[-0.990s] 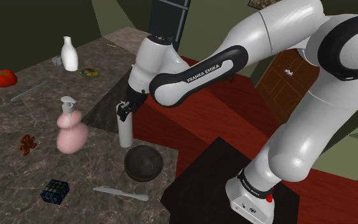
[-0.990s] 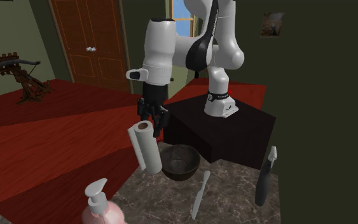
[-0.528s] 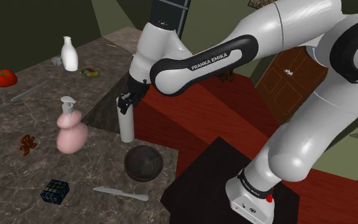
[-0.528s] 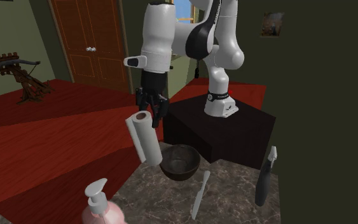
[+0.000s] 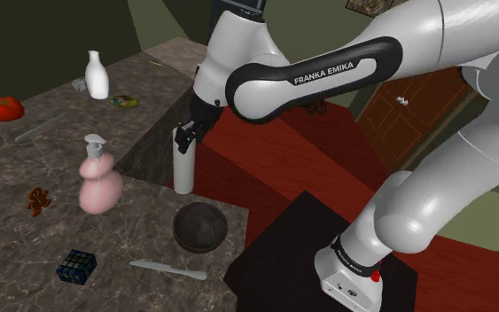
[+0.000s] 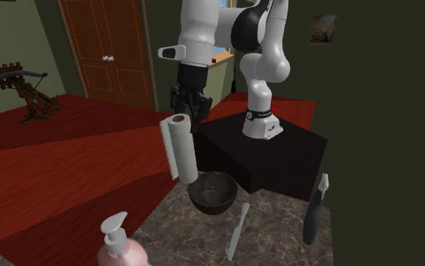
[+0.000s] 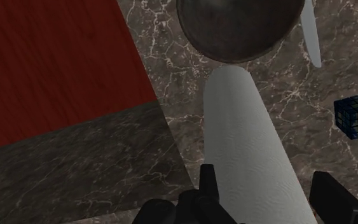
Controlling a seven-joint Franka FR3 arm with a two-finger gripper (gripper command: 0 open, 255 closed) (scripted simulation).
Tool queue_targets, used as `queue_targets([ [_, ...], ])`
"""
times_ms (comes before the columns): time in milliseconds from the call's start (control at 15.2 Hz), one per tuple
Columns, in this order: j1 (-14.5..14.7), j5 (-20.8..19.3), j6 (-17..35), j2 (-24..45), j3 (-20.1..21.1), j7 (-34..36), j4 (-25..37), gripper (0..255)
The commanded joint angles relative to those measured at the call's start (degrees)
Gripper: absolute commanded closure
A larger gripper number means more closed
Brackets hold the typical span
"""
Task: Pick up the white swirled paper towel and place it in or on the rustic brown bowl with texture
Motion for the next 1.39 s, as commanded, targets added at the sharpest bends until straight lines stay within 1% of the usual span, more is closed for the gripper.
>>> queue_targets([
  [0, 0.7, 2.49, -1.38, -5.0, -0.2, -1.15, -3.33, 255],
  [330, 3.45, 7.11, -7.05, -17.48, -1.56, -2.97, -9.76, 255],
  [462, 4.97, 8.67, -10.68, -23.68, -2.31, -3.3, -12.28, 255],
  [1320, 4.91, 8.93, 0.73, -19.23, -0.43, -2.65, -19.29, 255],
])
